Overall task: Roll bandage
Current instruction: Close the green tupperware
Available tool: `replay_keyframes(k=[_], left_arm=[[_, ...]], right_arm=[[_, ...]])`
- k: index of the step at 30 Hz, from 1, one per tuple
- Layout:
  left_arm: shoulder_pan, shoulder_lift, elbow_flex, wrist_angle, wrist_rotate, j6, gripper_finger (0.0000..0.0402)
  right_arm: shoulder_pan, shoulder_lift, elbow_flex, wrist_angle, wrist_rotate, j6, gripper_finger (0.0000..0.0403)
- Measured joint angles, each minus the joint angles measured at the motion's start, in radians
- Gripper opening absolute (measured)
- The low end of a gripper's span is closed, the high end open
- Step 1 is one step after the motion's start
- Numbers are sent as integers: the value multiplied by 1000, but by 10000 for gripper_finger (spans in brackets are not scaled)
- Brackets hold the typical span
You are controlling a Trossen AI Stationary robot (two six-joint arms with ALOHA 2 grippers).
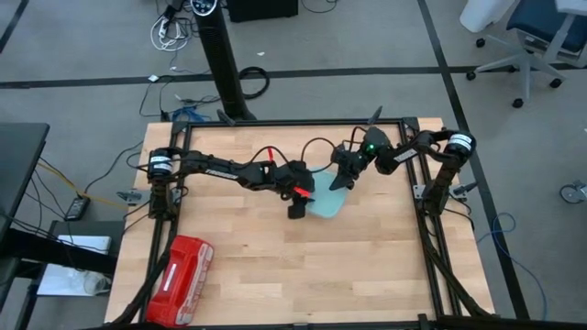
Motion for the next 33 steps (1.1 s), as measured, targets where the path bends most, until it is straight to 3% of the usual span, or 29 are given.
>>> replay_keyframes(k=[15, 27, 33], left_arm=[[-39, -8, 14, -113, 186, 50, 177], [-112, -56, 21, -205, 150, 48, 177], [-117, -64, -52, -105, 106, -8, 177]], right_arm=[[300, 0, 6, 18, 147, 38, 8], [390, 0, 6, 53, 293, 32, 8], [454, 2, -3, 170, 512, 32, 8]])
